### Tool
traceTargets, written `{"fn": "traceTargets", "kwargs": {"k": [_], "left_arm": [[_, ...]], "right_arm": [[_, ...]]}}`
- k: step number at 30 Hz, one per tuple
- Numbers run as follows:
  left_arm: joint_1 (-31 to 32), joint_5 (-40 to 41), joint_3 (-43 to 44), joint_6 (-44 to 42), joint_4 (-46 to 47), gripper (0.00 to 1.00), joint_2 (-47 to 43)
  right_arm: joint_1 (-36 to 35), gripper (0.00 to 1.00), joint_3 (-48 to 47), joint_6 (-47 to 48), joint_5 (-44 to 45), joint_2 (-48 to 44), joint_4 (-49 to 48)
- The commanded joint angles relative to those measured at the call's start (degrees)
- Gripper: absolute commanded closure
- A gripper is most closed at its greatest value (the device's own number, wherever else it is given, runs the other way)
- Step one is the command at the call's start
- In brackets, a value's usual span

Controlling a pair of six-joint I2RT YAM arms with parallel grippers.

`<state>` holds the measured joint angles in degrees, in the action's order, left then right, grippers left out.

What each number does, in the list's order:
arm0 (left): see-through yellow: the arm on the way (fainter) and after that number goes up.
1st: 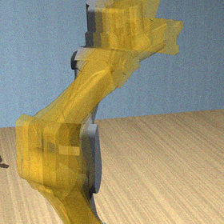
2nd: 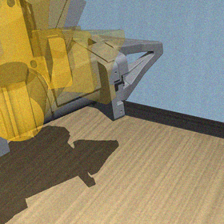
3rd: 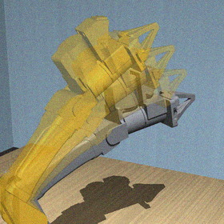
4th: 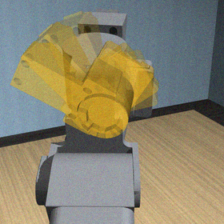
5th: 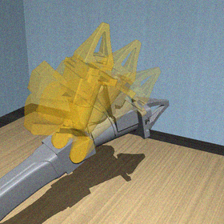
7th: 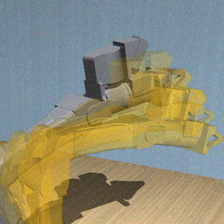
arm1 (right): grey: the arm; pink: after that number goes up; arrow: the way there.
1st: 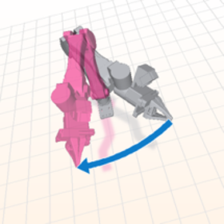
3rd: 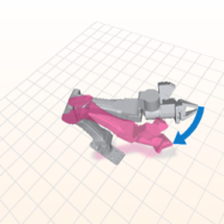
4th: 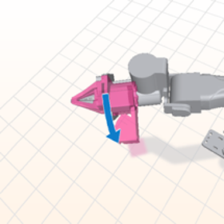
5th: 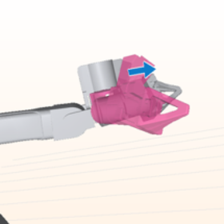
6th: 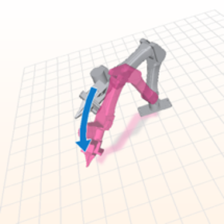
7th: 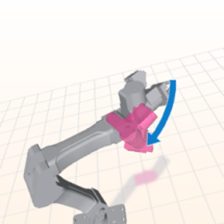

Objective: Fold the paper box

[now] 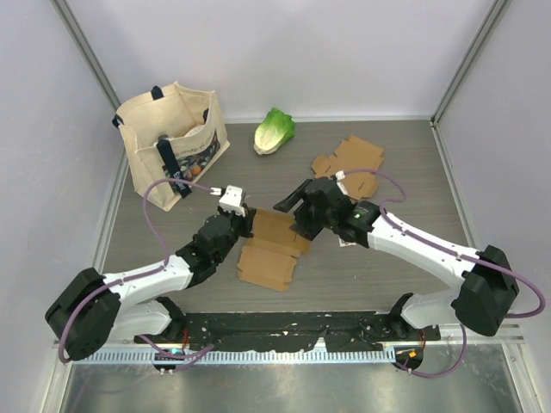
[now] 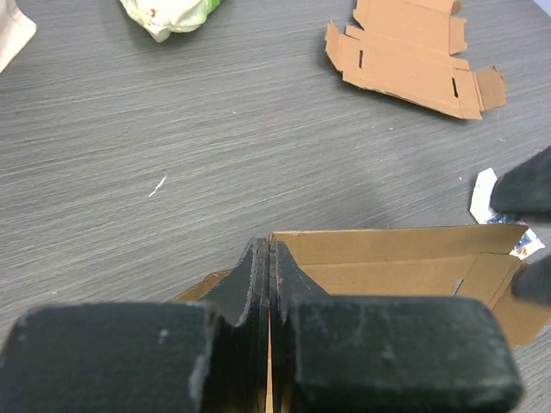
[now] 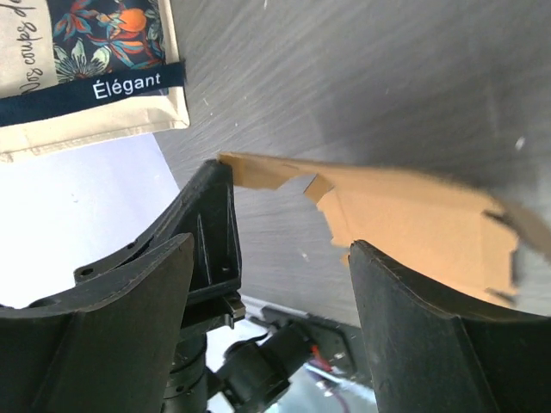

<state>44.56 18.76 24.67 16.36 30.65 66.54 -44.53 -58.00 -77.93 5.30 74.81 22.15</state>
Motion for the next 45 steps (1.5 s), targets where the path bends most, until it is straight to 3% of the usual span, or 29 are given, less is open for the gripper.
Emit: {"fn": "traceTargets", "kwargs": {"k": [1,6,14,23,28,30,35,38,42,45], "left_arm": [[0.4,4.5,-1.5,0.7,7.7,1.00,-1.9],[0.7,6.2,-2.5,0.7,8.8,1.00,-3.2],[1.7,8.0,-4.3,-0.6,10.3,1.00,-4.6],[2.2,8.7,-4.9,-2.0,11.6,1.00,-5.0],[2.3,8.9,-5.3,-2.8,13.1,1.00,-4.6],[2.4,9.0,-5.2,-3.1,13.3,1.00,-4.5],[2.6,9.1,-5.0,-3.3,14.3,1.00,-3.7],[3.0,9.4,-5.1,-3.5,14.7,1.00,-3.5],[3.2,9.5,-5.3,-4.7,15.0,1.00,-3.9],[3.4,9.2,-5.5,-5.9,15.2,1.00,-4.1]], "right_arm": [[-2.5,0.23,-0.9,-19.7,5.2,2.5,-4.7],[-3.0,0.32,1.2,-27.1,5.0,5.1,-8.0],[-2.6,0.28,-0.8,-32.1,6.3,8.9,-8.2],[-2.1,0.48,-0.4,-34.4,6.6,9.8,-9.4],[-1.4,0.51,0.7,-36.1,4.0,10.8,-11.3],[-1.5,0.58,1.0,-36.3,3.6,11.1,-12.2],[-1.1,0.64,1.0,-36.4,3.6,11.4,-12.7],[-1.0,0.65,1.2,-36.7,3.2,11.8,-13.1],[-0.6,0.52,1.7,-36.7,1.8,12.1,-13.4],[-0.3,0.53,2.4,-36.8,1.7,11.9,-13.4]]}}
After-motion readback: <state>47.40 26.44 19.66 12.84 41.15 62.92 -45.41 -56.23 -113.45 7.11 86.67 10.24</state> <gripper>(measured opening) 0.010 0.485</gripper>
